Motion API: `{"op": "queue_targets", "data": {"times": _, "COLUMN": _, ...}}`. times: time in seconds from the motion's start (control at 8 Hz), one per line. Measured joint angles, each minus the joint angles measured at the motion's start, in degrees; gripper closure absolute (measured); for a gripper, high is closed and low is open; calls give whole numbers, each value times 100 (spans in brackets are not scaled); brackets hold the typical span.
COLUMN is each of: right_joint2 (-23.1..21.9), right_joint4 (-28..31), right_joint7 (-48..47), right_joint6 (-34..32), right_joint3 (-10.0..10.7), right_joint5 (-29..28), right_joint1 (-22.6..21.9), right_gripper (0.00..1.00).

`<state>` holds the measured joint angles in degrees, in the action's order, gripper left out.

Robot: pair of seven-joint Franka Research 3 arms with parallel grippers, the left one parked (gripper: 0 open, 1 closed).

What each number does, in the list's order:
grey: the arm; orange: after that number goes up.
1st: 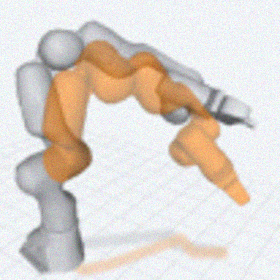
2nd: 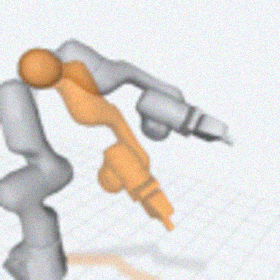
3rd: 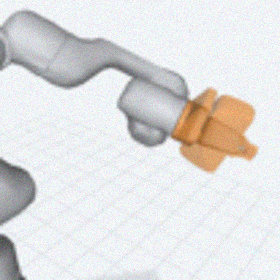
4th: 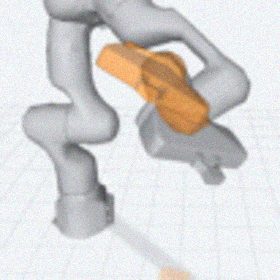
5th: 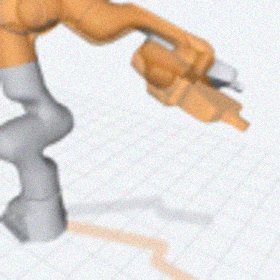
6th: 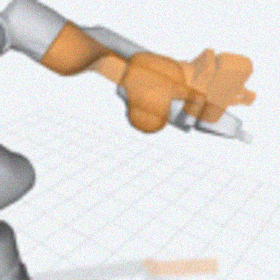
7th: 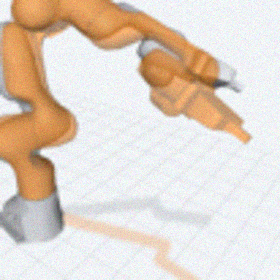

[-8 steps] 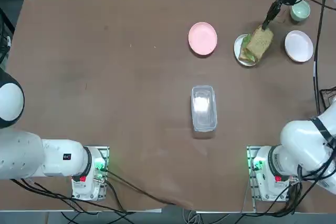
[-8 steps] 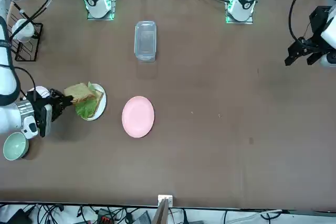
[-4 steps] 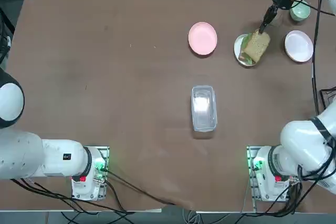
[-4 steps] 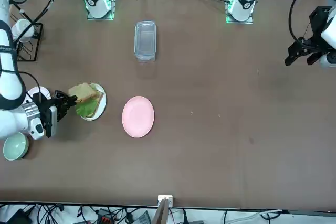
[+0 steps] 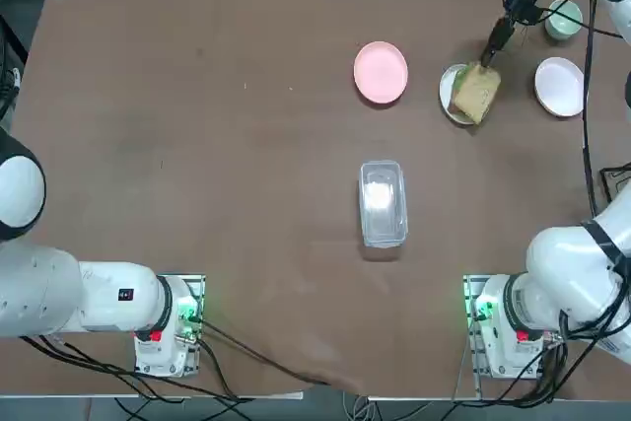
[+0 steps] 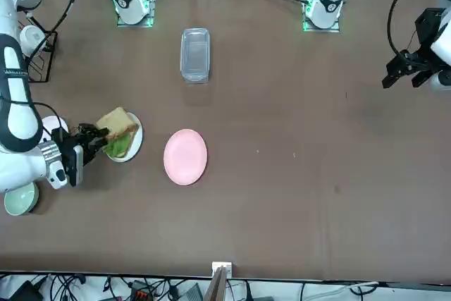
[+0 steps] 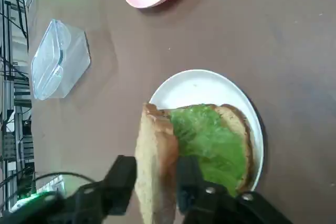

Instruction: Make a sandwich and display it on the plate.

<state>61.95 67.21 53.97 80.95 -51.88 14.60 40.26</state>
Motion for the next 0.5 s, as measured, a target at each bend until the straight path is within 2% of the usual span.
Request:
{"op": "queue_targets", "data": {"times": 0.25, "right_joint2": -3, "right_joint4": -70, "right_joint7": 1, "right_joint6": 112, "right_joint3": 0, "right_joint5": 0, "right_joint1": -2, "right_gripper": 12}}
{"op": "queue_targets", "data": {"times": 0.38, "right_joint2": -4, "right_joint4": -100, "right_joint7": 1, "right_joint6": 138, "right_joint3": -5, "right_joint5": 0, "right_joint1": -2, "right_gripper": 0}}
{"op": "queue_targets", "data": {"times": 0.5, "right_joint2": -7, "right_joint4": -123, "right_joint7": 1, "right_joint6": 155, "right_joint3": -28, "right_joint5": 0, "right_joint1": -4, "right_gripper": 0}}
